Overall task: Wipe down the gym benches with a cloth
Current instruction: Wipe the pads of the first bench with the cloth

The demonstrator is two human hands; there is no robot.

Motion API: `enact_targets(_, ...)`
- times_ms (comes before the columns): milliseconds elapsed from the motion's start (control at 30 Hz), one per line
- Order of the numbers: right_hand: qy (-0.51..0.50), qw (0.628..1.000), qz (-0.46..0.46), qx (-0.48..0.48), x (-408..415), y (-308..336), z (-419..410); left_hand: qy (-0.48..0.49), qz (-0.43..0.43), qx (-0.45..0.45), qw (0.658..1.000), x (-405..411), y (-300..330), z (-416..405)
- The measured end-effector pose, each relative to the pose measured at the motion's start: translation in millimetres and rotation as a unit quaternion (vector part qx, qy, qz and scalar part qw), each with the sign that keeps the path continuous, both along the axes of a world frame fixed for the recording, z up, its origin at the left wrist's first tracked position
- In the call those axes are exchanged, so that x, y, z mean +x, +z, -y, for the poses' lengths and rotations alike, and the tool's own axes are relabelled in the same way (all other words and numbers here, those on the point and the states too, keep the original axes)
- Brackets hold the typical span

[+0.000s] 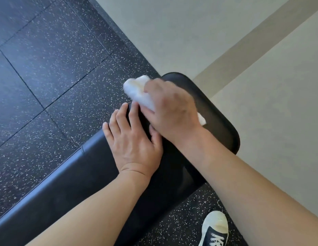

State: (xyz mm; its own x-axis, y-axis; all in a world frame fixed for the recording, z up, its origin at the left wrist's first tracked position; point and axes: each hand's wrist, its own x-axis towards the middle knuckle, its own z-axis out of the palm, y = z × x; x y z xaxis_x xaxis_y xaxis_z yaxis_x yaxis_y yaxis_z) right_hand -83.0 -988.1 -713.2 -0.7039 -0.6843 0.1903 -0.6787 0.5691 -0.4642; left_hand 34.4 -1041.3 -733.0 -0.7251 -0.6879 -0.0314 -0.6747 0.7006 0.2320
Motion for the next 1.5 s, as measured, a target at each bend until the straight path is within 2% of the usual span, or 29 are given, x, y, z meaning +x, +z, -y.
enact_targets(67,0.008,1.0,-0.005,0.0,-13.4,-2.5,-2.7,-0.001,0.0,0.0,1.0,-0.3,0.2,-0.6)
enact_targets(200,-0.214,0.976,0.041,-0.025,-58.5,-13.0,-12.8,0.004,0.009,-0.008,1.0,-2.2,1.3,-0.7)
enact_targets(233,-0.208,0.977,0.027,-0.023,-54.4,-12.2,-7.1,0.002,0.009,-0.005,1.0,-2.5,1.2,-0.8)
enact_targets(300,-0.099,0.995,-0.007,-0.007,-30.1,-8.0,10.7,-0.001,0.006,-0.001,1.0,-1.5,0.8,-0.2)
enact_targets(367,-0.004,1.0,-0.002,-0.002,-12.8,-5.0,14.1,-0.001,0.001,-0.001,1.0,-0.8,0.4,-0.1)
enact_targets(433,-0.035,0.999,-0.003,-0.016,-27.1,-7.9,-3.0,0.0,0.001,-0.005,1.0,-2.4,0.7,-0.6)
enact_targets(533,-0.21,0.974,0.064,-0.05,-57.2,-13.4,-38.1,0.003,0.011,-0.012,1.0,-3.2,0.6,-1.1)
enact_targets(567,-0.226,0.971,0.065,-0.048,-55.9,-14.1,-43.2,0.0,0.012,-0.012,1.0,-3.1,0.4,-1.1)
enact_targets(600,-0.202,0.978,0.044,-0.024,-47.8,-11.1,-42.2,-0.002,0.012,-0.011,1.0,-3.3,0.0,-1.1)
enact_targets(667,-0.086,0.996,-0.01,0.036,-19.2,-7.2,-33.0,-0.003,0.009,-0.009,1.0,-2.6,-0.6,-0.7)
enact_targets(733,-0.014,0.999,-0.026,0.026,-5.1,-8.3,-37.1,-0.002,0.004,-0.005,1.0,-1.5,-0.4,-0.2)
enact_targets(767,-0.024,0.999,-0.021,0.021,-10.5,-9.5,-44.7,-0.002,0.004,-0.007,1.0,-1.7,0.1,0.3)
enact_targets(867,-0.199,0.977,0.074,-0.034,-39.0,-14.5,-72.6,0.0,0.012,-0.014,1.0,-1.9,0.4,-0.1)
enact_targets(900,-0.232,0.968,0.08,-0.045,-39.5,-14.6,-76.9,-0.003,0.012,-0.013,1.0,-2.2,0.1,-0.6)
enact_targets(933,-0.23,0.971,0.055,-0.034,-32.6,-12.0,-75.7,-0.006,0.011,-0.012,1.0,-2.5,-0.2,-0.9)
enact_targets(1000,-0.141,0.99,-0.002,0.009,-3.0,-8.7,-65.8,-0.005,0.01,-0.011,1.0,-2.2,-0.5,-0.6)
enact_targets(1067,-0.057,0.998,-0.019,0.017,18.9,-8.2,-68.2,-0.002,0.008,-0.006,1.0,-1.4,-0.1,-0.4)
enact_targets(1100,-0.058,0.998,-0.019,0.016,16.6,-9.0,-76.8,-0.002,0.006,-0.005,1.0,-1.7,0.3,-0.6)
enact_targets(1167,-0.154,0.988,0.018,0.0,-1.2,-14.2,-100.7,-0.001,0.005,-0.013,1.0,-2.5,0.5,-0.7)
enact_targets(1233,-0.264,0.959,0.092,-0.036,-14.4,-16.6,-121.8,-0.002,0.005,-0.017,1.0,-2.8,0.3,-0.8)
enact_targets(1267,-0.276,0.957,0.086,-0.033,-11.5,-15.9,-125.4,-0.004,0.004,-0.015,1.0,-2.9,0.5,-0.9)
enact_targets(1300,-0.251,0.966,0.056,-0.015,-3.1,-13.2,-123.9,-0.005,0.004,-0.013,1.0,-3.0,0.7,-1.2)
enact_targets(1367,-0.138,0.99,-0.009,0.014,21.5,-11.7,-116.8,-0.002,0.007,-0.011,1.0,-1.9,1.6,-0.9)
enact_targets(1433,-0.047,0.998,-0.032,0.014,29.6,-12.2,-121.4,-0.001,0.011,-0.007,1.0,-1.1,2.3,-1.3)
enact_targets(1500,-0.085,0.996,-0.013,0.005,15.7,-16.5,-136.0,0.0,0.011,-0.011,1.0,-2.4,2.2,-1.7)
